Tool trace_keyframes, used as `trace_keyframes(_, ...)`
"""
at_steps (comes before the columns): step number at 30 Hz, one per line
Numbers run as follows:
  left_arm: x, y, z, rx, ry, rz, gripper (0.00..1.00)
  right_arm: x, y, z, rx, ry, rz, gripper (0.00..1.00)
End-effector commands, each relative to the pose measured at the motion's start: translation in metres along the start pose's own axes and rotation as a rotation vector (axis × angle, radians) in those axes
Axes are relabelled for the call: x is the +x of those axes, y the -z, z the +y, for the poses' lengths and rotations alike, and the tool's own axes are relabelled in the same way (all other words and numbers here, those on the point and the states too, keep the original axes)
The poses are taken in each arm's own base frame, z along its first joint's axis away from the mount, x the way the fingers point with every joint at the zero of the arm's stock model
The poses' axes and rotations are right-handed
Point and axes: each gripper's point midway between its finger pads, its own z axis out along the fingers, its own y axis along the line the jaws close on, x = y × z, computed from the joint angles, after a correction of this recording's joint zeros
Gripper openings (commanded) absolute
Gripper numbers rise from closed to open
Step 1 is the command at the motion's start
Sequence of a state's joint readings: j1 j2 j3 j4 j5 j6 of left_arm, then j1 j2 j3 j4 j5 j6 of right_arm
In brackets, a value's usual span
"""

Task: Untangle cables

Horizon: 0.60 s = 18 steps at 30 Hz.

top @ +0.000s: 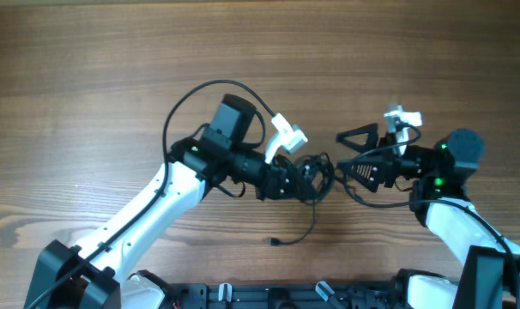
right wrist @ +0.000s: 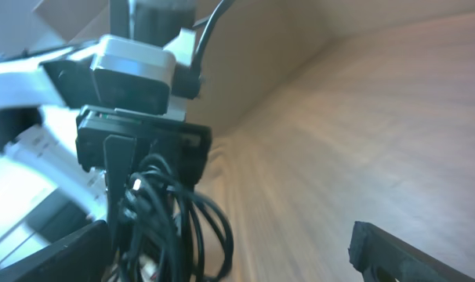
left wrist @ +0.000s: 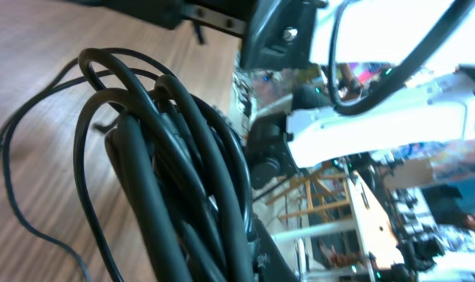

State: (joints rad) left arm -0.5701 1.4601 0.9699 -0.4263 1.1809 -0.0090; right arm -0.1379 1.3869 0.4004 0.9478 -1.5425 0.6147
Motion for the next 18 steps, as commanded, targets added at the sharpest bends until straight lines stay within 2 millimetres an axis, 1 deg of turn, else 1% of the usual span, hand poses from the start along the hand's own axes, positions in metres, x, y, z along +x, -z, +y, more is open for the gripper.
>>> trace_keyframes(1,-0.003,-0.002,-0.02,0.085,-0.074,0.002,0.04,0.019,-0.014,0.014,-0.121,-0.002,0.086,0.98)
trace_keyframes(4,-0.005,-0.001,-0.027,0.12,-0.098,-0.003,0.04,0.027,-0.025,0.019,-0.162,-0.016,0.118,0.96)
trace_keyframes(5,-0.005,-0.001,-0.026,0.12,-0.099,-0.004,0.04,0.029,-0.028,0.02,-0.171,-0.02,0.126,0.92)
trace_keyframes(6,-0.005,-0.001,-0.026,0.119,-0.099,-0.004,0.04,0.031,-0.03,0.02,-0.179,-0.025,0.132,0.85)
trace_keyframes(8,-0.005,-0.001,-0.026,0.118,-0.098,-0.005,0.04,0.033,-0.03,0.019,-0.18,-0.035,0.133,0.65)
trace_keyframes(9,-0.005,0.0,-0.026,0.117,-0.097,-0.006,0.04,0.033,-0.03,0.018,-0.18,-0.035,0.133,0.53)
trace_keyframes(10,-0.006,0.001,-0.025,0.114,-0.093,-0.008,0.07,0.034,-0.03,0.018,-0.18,-0.032,0.133,0.34)
trace_keyframes(11,-0.006,0.002,-0.022,0.103,-0.087,-0.012,0.08,0.034,-0.03,0.018,-0.181,-0.029,0.133,0.2)
trace_keyframes(12,-0.007,0.004,-0.018,0.083,-0.076,-0.017,0.13,0.034,-0.03,0.017,-0.179,-0.03,0.132,0.08)
trace_keyframes(13,-0.007,0.006,-0.012,0.054,-0.06,-0.02,0.17,0.033,-0.03,0.017,-0.178,-0.031,0.131,0.04)
trace_keyframes(15,-0.006,0.011,0.006,-0.037,-0.02,-0.031,0.29,0.031,-0.031,0.013,-0.154,-0.065,0.12,0.04)
trace_keyframes(16,-0.009,0.018,0.021,-0.11,0.0,-0.05,0.49,0.027,-0.031,0.006,-0.109,-0.114,0.096,0.04)
trace_keyframes(17,-0.012,0.023,0.027,-0.135,0.012,-0.066,0.55,0.024,-0.032,0.001,-0.079,-0.143,0.079,0.04)
trace_keyframes(18,-0.017,0.028,0.031,-0.152,0.038,-0.089,0.58,0.021,-0.033,-0.006,-0.045,-0.176,0.057,0.04)
